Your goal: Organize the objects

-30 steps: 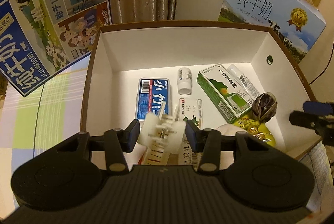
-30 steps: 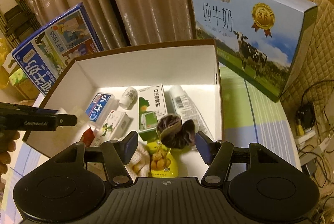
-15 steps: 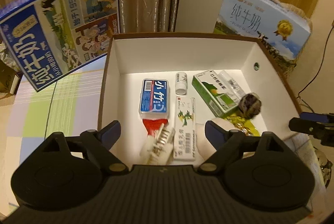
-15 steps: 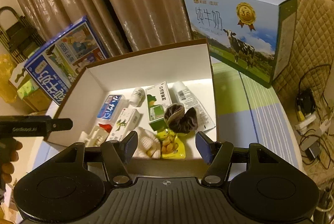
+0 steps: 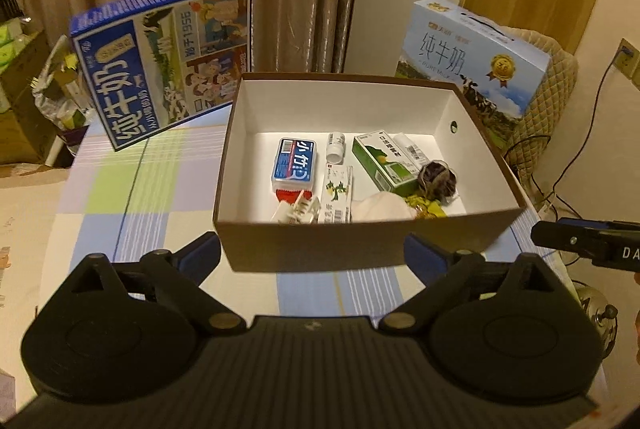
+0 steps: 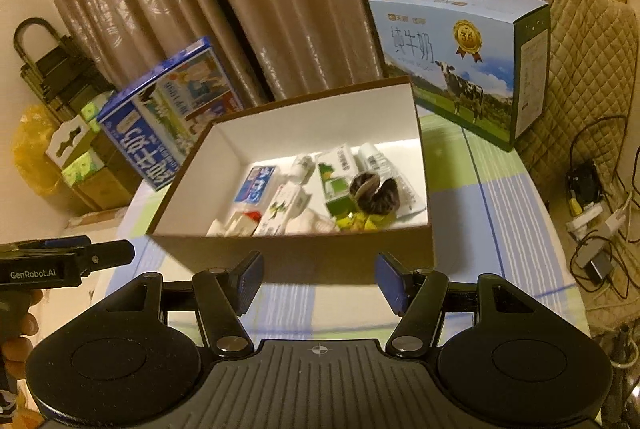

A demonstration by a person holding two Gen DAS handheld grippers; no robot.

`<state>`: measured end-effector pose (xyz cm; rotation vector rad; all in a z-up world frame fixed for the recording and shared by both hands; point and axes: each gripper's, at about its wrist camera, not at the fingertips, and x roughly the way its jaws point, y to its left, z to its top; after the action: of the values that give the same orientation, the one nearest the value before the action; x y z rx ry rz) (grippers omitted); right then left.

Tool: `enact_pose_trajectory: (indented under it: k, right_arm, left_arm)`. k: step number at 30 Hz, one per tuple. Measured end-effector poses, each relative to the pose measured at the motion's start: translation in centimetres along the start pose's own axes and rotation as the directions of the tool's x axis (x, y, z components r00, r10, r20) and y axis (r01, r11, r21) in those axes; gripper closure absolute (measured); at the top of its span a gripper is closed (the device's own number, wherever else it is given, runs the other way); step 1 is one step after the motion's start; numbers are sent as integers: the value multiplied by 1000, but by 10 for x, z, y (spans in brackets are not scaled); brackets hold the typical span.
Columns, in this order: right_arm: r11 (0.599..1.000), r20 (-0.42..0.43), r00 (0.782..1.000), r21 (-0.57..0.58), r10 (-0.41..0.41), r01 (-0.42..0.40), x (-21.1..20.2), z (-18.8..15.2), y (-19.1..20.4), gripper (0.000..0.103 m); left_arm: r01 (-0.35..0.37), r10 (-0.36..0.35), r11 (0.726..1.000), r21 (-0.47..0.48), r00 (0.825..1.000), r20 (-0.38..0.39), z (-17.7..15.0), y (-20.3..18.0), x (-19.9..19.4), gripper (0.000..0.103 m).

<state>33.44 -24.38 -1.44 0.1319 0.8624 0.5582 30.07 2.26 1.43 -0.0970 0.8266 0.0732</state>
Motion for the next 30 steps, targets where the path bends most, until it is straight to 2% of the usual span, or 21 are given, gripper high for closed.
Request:
enact_pose_trajectory:
  k: [9, 17, 23, 30]
  right_arm:
    - [999, -37, 999, -51, 6, -8, -39, -40, 13, 44]
    - [994, -53, 999, -108, 13, -19, -69, -69, 19, 44]
    - [984, -85, 995, -167, 55, -69, -87, -90, 29, 44]
    - [986, -88, 995, -153, 51, -64, -102, -105, 33, 44]
  left_arm:
    - [-26, 25, 1000, 8, 999, 23, -44, -25, -56, 2]
    - [-63, 64, 997, -34, 998, 24, -85, -41, -95, 1]
    - [-85, 87, 992, -88, 996, 18, -111, -49, -118, 1]
    - [-81, 81, 993, -82, 997, -3, -127, -54, -129, 1]
